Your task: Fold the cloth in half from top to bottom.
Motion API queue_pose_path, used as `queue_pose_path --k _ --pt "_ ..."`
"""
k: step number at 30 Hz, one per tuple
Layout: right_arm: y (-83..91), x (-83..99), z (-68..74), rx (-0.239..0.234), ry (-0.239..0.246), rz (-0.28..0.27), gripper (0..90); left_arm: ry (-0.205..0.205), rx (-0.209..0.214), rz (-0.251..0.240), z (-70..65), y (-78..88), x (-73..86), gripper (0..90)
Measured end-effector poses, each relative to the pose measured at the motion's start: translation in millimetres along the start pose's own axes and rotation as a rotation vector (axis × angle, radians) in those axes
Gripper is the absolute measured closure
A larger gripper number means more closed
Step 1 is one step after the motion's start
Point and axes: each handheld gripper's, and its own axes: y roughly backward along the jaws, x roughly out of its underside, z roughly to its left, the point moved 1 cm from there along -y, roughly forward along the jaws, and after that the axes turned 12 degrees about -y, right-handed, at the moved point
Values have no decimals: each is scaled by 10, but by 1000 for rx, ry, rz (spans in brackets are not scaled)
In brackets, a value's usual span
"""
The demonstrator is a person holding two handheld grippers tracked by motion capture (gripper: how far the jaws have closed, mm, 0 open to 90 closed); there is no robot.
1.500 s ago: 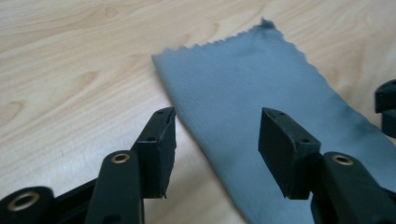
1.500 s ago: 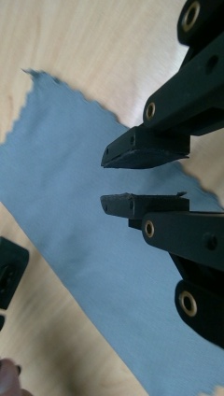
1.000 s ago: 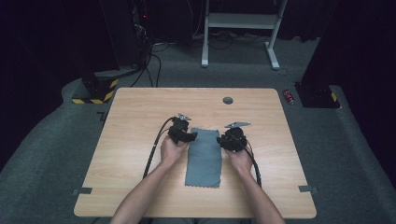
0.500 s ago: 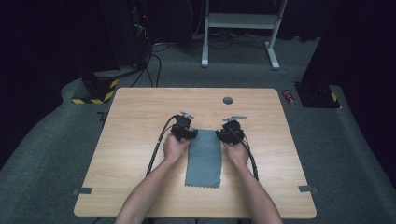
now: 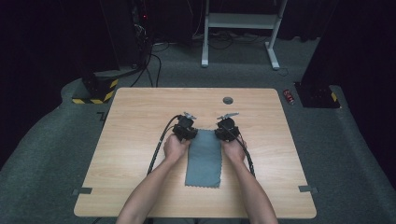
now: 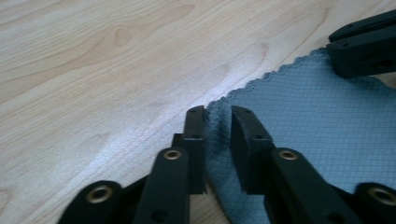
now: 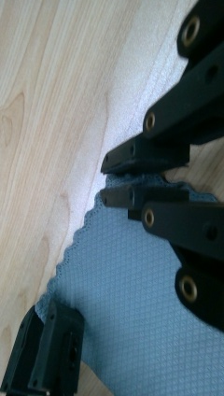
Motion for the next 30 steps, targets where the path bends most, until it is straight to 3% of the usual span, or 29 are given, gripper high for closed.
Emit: queue_pose_path --k 4,13,16,21,23,25,30 --pt "-1 -3 11 -8 5 7 882 12 40 9 21 -4 -16 859" --pt "65 -13 22 -14 19 7 889 3 78 14 55 43 -32 885" --pt "125 -33 23 -26 20 -13 890 37 102 -15 97 101 -43 885" --pt "182 -58 19 -32 25 -32 890 31 109 -33 116 163 -70 886" --pt "209 -111 39 -16 46 -10 890 27 104 -31 120 188 -114 886" --pt "253 -164 56 -11 54 -32 891 24 96 -36 143 218 -145 886" --pt "311 -291 85 -4 58 -50 891 60 102 -67 244 297 -223 887"
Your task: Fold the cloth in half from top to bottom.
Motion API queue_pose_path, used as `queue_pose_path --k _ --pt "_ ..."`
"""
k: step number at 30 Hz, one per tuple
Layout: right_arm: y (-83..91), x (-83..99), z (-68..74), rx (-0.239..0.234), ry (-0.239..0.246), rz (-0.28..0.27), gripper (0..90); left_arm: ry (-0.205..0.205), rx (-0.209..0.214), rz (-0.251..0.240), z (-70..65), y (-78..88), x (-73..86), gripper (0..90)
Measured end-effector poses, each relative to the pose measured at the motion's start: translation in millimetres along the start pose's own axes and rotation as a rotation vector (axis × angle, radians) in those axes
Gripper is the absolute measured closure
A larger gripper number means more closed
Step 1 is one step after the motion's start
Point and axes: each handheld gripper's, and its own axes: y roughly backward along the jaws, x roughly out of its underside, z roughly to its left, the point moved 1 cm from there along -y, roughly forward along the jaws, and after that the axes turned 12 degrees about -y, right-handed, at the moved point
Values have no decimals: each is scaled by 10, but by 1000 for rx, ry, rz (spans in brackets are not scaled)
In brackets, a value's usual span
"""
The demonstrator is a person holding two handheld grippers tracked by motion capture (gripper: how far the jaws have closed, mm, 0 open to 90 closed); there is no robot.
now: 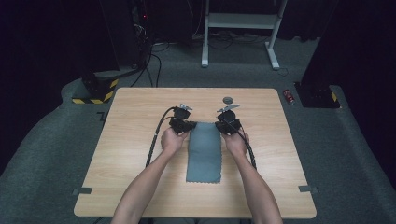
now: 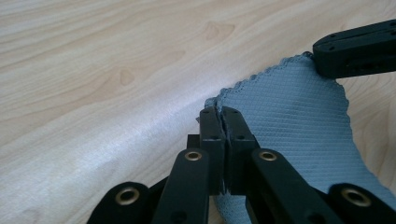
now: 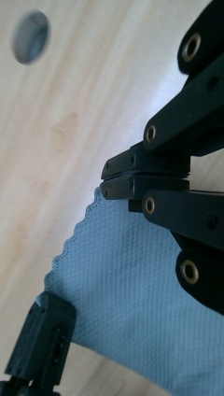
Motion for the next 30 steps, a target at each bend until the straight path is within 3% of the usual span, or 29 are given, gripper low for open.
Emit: queue_pose_path --k 4,8,22,30 --pt "55 -98 27 0 4 -15 891 17 0 -22 48 84 -57 886" --pt "84 -80 46 -5 14 -17 891 -25 -5 -21 -12 130 -32 885" --pt "135 220 73 -76 27 -10 891 -97 37 12 -181 177 221 884" --pt "157 400 97 -105 41 3 890 -88 64 13 -283 190 386 883"
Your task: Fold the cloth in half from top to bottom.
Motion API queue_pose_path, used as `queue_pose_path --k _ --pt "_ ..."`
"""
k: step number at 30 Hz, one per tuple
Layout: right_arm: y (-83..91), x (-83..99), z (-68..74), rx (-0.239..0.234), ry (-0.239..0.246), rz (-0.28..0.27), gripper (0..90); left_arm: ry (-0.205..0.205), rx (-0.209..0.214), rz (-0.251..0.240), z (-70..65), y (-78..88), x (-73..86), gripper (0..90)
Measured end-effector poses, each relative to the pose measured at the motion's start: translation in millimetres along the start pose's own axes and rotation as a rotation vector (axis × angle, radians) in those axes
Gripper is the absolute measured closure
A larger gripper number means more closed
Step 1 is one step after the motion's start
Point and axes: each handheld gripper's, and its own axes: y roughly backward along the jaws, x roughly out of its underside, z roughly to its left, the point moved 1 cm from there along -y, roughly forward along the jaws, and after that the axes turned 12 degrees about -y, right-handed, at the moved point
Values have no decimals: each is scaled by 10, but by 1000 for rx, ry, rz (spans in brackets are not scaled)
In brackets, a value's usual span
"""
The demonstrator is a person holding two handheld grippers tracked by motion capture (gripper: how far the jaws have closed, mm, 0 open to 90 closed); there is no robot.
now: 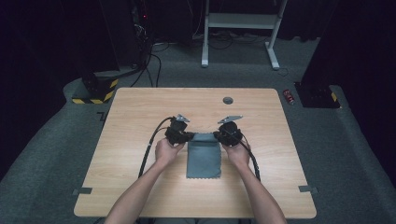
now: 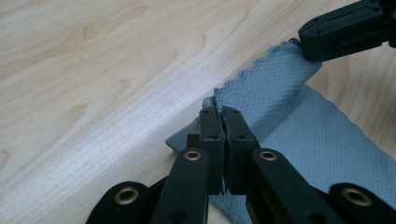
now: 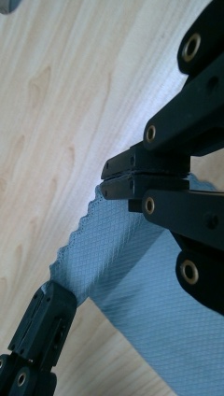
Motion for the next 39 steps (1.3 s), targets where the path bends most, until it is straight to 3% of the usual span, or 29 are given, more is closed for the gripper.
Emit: queue_pose_path --k 3,6,10,15,17,28,39 --pt "10 51 -4 -11 1 -1 891 -7 6 6 -39 -4 45 884" --pt "26 97 -8 -17 -1 -3 890 20 16 -8 -84 -19 90 883" --pt "56 146 -24 -26 -12 -12 890 25 23 -28 -133 -16 138 883" --pt "90 202 -10 -37 -11 -17 891 8 16 -37 -185 28 159 883" --pt "105 218 -4 -42 -12 -20 890 -16 11 -35 -203 44 167 883" --pt "167 292 55 -56 17 -25 891 -38 14 -39 -274 105 231 883" --pt "224 361 80 -72 15 -28 891 -45 18 -58 -351 146 291 882"
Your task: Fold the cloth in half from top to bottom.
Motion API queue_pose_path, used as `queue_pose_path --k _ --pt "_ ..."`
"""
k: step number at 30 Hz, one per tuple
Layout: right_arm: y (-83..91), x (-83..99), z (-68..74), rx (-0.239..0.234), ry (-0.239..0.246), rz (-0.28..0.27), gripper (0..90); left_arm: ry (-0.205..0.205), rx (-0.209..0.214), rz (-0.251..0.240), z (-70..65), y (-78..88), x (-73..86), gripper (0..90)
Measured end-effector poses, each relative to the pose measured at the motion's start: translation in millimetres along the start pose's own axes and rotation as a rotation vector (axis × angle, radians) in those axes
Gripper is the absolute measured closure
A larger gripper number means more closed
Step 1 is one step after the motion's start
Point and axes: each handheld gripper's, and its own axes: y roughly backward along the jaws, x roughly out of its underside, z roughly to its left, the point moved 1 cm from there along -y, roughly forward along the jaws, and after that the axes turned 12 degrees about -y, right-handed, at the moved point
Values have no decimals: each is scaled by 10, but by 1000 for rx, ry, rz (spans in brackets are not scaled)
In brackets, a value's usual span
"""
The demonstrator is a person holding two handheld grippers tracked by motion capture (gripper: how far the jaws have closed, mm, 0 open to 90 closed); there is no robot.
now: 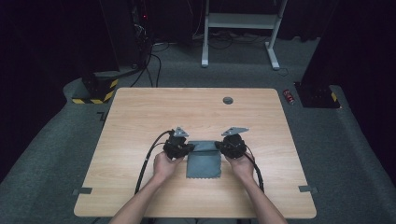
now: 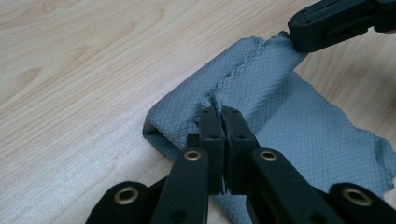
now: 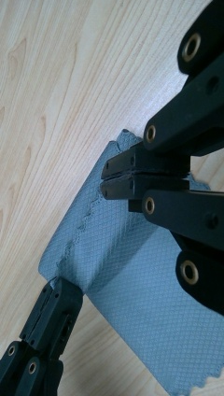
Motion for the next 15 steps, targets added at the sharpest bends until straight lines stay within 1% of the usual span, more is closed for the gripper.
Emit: queue_pose_path --k 2,3,5,6,8,9,11,12,13,15 --pt "6 13 -4 -2 14 -4 890 -5 1 0 -17 15 10 882" --pt "9 23 4 -5 6 -5 890 -7 -1 -2 -26 19 13 882" --pt "16 37 10 -7 7 -7 890 -18 -2 -1 -33 27 24 882" --pt "20 47 15 -11 -1 -4 890 -18 -1 1 -37 29 30 882" --pt "22 53 17 -13 1 -9 890 -11 0 1 -43 31 38 882" --pt "28 61 24 -16 9 -7 890 -9 1 -2 -47 32 56 882" --pt "35 70 37 -18 4 -9 890 -6 5 -4 -60 40 71 883" --pt "39 72 41 -19 6 -10 890 -12 4 -6 -63 46 76 883" --pt "43 74 43 -19 12 -12 890 -7 8 -7 -73 51 78 882" --pt "59 86 51 -24 8 -15 890 -16 5 -7 -78 62 77 883"
